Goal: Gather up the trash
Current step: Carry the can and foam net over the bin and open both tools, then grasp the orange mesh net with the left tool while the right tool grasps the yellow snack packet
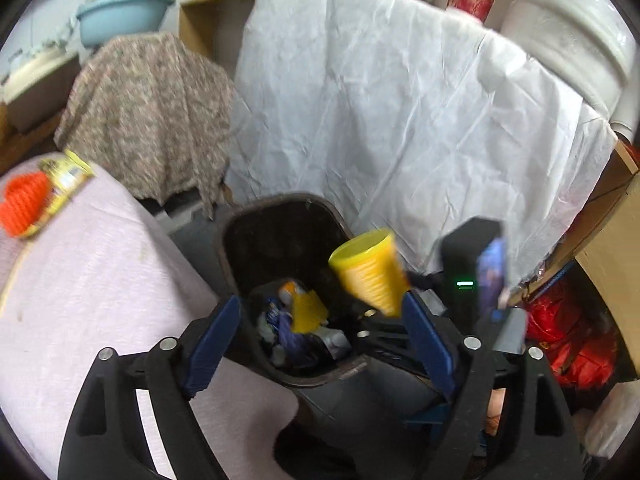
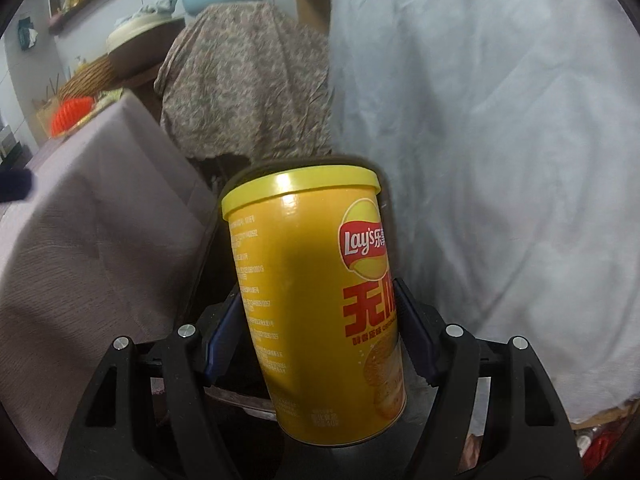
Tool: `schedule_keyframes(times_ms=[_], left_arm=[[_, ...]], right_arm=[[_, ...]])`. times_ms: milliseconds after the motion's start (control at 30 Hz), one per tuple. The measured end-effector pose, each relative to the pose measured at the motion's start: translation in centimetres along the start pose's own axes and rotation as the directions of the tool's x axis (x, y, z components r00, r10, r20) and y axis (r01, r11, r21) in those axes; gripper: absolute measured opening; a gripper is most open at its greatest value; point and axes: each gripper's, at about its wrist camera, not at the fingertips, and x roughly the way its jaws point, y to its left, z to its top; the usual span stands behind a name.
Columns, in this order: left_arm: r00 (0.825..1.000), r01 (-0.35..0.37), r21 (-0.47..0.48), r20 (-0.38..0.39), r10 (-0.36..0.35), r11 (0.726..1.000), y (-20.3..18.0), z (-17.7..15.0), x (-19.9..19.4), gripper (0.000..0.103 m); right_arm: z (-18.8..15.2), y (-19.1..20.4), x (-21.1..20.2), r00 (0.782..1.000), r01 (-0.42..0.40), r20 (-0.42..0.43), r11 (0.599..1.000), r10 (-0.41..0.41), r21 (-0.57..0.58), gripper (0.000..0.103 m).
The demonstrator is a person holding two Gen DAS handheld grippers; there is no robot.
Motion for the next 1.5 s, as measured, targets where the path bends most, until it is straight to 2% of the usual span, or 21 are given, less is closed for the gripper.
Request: schedule_keyframes(times_ms=[167, 333, 667, 867, 1100, 1333, 1500], left_arm=[[0.997, -0.048, -0.002, 0.057, 0.048, 0.999, 0.9, 0.1, -1.8, 0.086], [0.994, -0.079, -0.014, 0.08, 0.08, 0.997, 1.8, -0.3, -3.2, 0.088], [0.988, -0.112, -0.061, 0.099, 0.118, 0.992, 4.4, -1.3, -5.6, 0.089], [0.983, -0.136, -0.089, 0.114, 0.146, 0.987, 6.2, -1.8, -7.2, 0.09], [0.975, -0.164, -0.103, 0.133, 0.177, 0.981, 8.0, -3.0, -9.4, 0.091], [0.961, -0.215, -0.135, 0.146, 0.234, 0.967, 11.0, -4.4, -11.5, 0.092], [0.947, -0.269, -0.16, 0.135, 0.291, 0.95, 13.4, -4.9, -12.0, 0.092]], right_arm=[[0.0, 1.6, 5.4, 0.993, 0.013, -0.118, 0.999, -0.016, -0.03, 0.07], [-0.7, 2.7, 8.9, 0.983, 0.024, -0.18, 0.998, -0.034, -0.053, 0.07], [-1.2, 3.6, 10.5, 0.974, 0.05, -0.215, 0.994, -0.07, -0.098, 0.07], [-0.9, 4.7, 8.3, 0.983, 0.069, -0.159, 0.989, -0.089, -0.129, 0.082], [-0.2, 5.9, 4.3, 0.99, 0.077, -0.104, 0.989, -0.09, -0.125, 0.082], [2.1, 8.5, -3.7, 0.996, 0.066, 0.065, 0.991, -0.059, -0.116, 0.082], [3.9, 10.5, -8.7, 0.984, -0.014, 0.177, 0.994, 0.034, -0.11, 0.086]])
